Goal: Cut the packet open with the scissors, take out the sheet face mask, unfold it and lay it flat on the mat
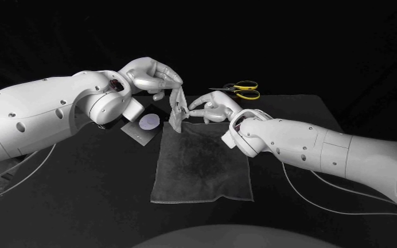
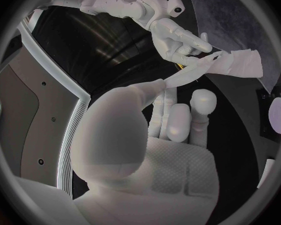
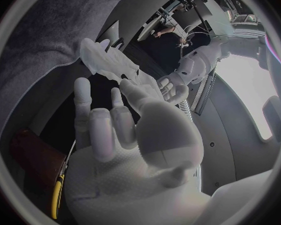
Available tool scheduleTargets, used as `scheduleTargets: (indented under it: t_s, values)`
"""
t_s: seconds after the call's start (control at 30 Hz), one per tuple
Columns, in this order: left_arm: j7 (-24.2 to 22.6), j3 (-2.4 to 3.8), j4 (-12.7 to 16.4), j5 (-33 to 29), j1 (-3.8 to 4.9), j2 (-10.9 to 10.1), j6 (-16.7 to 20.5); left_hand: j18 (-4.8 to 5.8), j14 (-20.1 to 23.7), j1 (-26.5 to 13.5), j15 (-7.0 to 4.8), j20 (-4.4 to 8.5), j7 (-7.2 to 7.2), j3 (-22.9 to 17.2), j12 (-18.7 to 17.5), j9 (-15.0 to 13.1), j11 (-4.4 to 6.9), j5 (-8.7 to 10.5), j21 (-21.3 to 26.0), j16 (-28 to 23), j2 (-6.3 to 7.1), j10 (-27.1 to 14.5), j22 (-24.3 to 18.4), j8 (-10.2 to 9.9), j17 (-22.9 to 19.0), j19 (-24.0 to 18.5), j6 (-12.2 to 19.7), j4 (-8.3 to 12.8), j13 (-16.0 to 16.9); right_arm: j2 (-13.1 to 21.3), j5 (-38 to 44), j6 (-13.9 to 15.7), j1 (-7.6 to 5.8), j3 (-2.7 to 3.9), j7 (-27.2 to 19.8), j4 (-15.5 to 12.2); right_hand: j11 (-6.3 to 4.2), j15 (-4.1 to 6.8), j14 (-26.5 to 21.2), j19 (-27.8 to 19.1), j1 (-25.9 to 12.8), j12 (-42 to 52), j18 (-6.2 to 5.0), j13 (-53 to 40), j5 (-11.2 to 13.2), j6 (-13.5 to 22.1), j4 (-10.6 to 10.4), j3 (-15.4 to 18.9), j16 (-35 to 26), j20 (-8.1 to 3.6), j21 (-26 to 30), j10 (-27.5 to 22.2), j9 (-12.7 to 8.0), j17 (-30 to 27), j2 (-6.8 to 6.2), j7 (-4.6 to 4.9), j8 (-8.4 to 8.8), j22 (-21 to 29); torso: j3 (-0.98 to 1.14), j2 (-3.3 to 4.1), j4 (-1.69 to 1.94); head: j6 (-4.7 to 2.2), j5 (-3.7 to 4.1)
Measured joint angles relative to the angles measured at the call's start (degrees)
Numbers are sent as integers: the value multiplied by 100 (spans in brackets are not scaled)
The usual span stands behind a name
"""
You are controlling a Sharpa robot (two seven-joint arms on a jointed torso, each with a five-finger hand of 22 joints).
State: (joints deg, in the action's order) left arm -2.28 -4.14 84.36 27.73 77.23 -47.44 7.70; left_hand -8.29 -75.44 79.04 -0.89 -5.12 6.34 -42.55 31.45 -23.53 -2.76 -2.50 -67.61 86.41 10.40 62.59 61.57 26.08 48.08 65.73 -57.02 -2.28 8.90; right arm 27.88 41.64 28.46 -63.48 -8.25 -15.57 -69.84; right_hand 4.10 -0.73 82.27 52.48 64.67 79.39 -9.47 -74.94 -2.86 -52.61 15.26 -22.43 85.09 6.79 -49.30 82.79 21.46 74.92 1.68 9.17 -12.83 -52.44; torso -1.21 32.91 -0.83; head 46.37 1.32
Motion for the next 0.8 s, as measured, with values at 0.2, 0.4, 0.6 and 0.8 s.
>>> scheduleTargets:
  t_s: [0.2, 0.4, 0.6, 0.8]
  values:
    - [2, 0, 29, 0, 0, 6, -6, 0, 0, -12, 0, 0, 0, -1, 0, -2, 9, 0, 0, 0, 12, 9, -1, -2, -1, 0, -1, 0, 0, -38, 51, -31, 41, 0, 39, 11, 21, 0, 0, 0, 18, 32, 19, 4, 0, -79, 0, 0, 28, 0, 0, 21, -1, 9, 43, -22, 0, 3, 3, 1, 0, 12, -3]
    - [5, 0, 18, 0, 0, 6, -8, 0, 0, -12, 0, 0, 0, -1, 0, -2, 9, 1, 0, 0, 12, 9, -2, 19, -2, 0, 0, 0, -1, -48, 92, -78, 68, -2, 62, -15, 0, 0, 0, 21, 41, 65, 21, 4, 0, -130, 0, 0, 28, 21, 0, 44, -1, 10, 66, -45, 0, 4, 3, -1, -1, 23, -4]
    - [7, 0, -2, 0, 0, 3, -9, -1, 0, -12, 0, 0, 0, 0, 0, -2, 9, -11, 0, 0, 12, 9, -3, 19, -4, 0, 0, -1, -1, -40, 115, -95, 76, -2, 66, -22, -34, 14, 54, 21, 94, 127, -30, 0, 0, -241, 0, 0, 61, 21, 0, 78, -9, 9, 118, -84, 0, -2, 3, -1, -1, 26, -7]
    - [9, 0, -4, 0, 0, 3, -8, 0, 0, -14, 0, 0, -1, 0, 0, -2, 8, -15, 0, -1, 14, 9, 2, 19, -5, 0, 1, -1, -2, -28, 121, -85, 79, -2, 59, -29, -82, 86, 127, 55, 154, 229, -64, -15, 0, -494, 0, -1, 96, -13, 0, 126, 35, 5, 271, -199, -126, -23, 3, -2, -1, 30, -13]
